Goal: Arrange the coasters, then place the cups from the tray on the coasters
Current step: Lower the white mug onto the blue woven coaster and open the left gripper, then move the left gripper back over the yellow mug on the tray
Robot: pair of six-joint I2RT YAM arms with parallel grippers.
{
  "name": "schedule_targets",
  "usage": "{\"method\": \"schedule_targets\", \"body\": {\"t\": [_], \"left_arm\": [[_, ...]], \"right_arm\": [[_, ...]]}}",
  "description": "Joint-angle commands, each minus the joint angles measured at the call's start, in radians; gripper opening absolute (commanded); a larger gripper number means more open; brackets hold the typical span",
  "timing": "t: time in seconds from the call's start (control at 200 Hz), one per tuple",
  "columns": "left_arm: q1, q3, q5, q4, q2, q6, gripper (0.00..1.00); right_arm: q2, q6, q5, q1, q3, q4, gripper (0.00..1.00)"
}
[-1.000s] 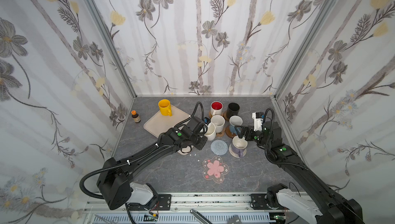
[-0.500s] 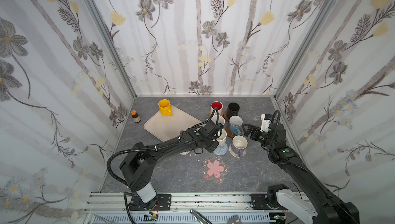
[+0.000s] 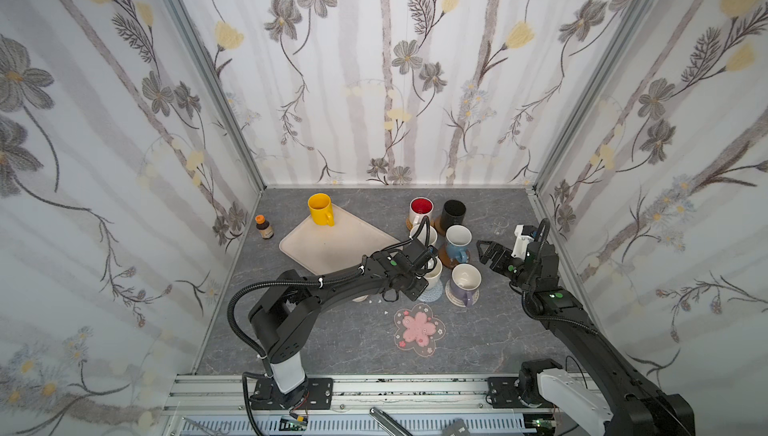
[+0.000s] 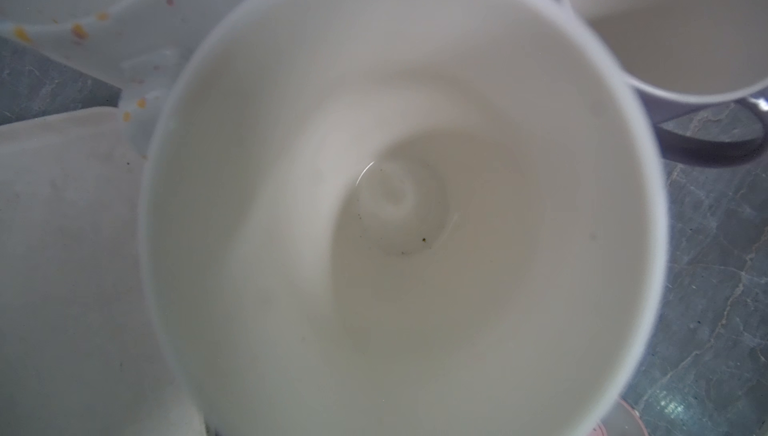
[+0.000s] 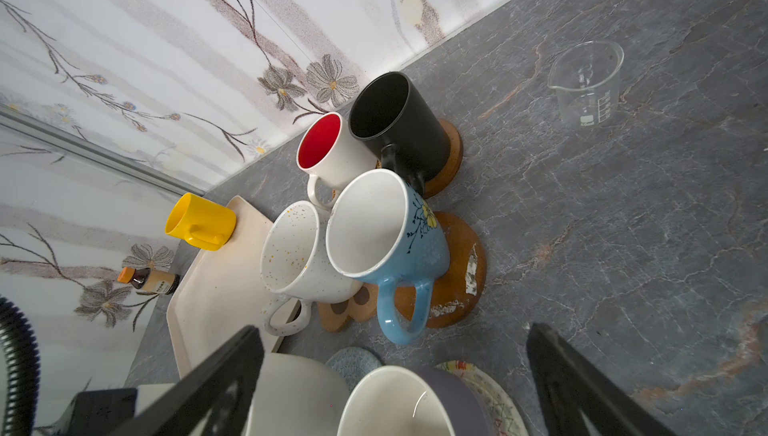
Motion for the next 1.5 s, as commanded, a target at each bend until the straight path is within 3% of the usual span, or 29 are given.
{"method": "schedule_targets", "body": {"t": [0.0, 0.615, 1.064, 1.429, 1.494], "left_arm": [[0.0, 0.009, -0.008, 0.053, 0.008, 0.005, 0.0], [-0.01, -0.031, 0.001, 0.09, 0.023, -0.027, 0.0], [-0.021, -0.048, -0.049, 0.092, -0.004, -0.045, 0.63], [-0.02, -0.057, -0.19, 0.089, -0.152, -0.09, 0.99], [-0.018, -0.07, -0.223, 0.089, -0.201, -0.108, 1.0]], "right_arm": [[0.003, 0.011, -0.015, -0.002, -0.003, 0.048, 1.0], [0.008, 0.005, -0.027, -0.004, -0.005, 0.051, 1.0], [-0.004, -0.01, -0.07, -0.004, -0.005, 0.056, 1.0], [-0.073, -0.063, -0.164, -0.002, -0.015, 0.102, 1.0], [-0.067, -0.069, -0.164, 0.001, 0.007, 0.075, 1.0]]}}
